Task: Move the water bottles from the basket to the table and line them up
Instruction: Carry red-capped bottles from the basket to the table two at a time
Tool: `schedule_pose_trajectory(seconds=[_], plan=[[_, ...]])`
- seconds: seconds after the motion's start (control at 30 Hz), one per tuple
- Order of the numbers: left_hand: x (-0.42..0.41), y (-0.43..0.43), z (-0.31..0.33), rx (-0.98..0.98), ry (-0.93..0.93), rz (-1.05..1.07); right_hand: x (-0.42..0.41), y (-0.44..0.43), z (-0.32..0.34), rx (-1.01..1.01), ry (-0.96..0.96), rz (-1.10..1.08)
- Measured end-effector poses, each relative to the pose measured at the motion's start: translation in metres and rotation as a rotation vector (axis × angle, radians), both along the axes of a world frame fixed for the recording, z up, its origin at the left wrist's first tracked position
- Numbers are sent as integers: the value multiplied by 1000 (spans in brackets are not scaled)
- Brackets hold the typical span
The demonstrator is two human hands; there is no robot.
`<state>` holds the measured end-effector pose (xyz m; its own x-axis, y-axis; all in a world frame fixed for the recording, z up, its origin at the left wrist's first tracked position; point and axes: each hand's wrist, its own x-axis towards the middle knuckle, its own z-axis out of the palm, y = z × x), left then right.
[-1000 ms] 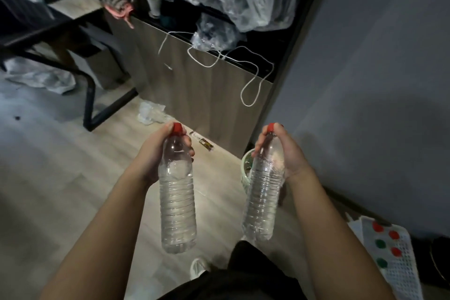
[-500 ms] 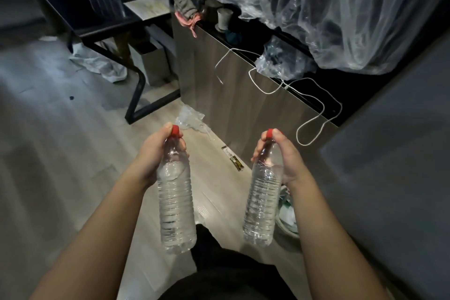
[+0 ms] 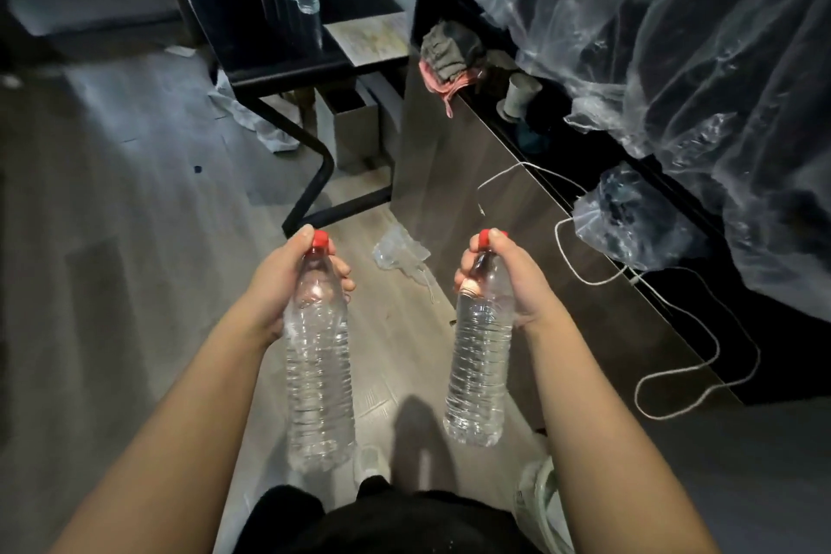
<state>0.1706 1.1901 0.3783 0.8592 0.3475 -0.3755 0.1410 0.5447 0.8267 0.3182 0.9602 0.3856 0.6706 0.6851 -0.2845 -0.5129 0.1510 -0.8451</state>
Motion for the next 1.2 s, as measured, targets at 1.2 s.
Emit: schedule_pose_trajectory(seconds=[1.2], plan=[[106,467,11,197,81,-130,95,453,7,-125,-175,13]])
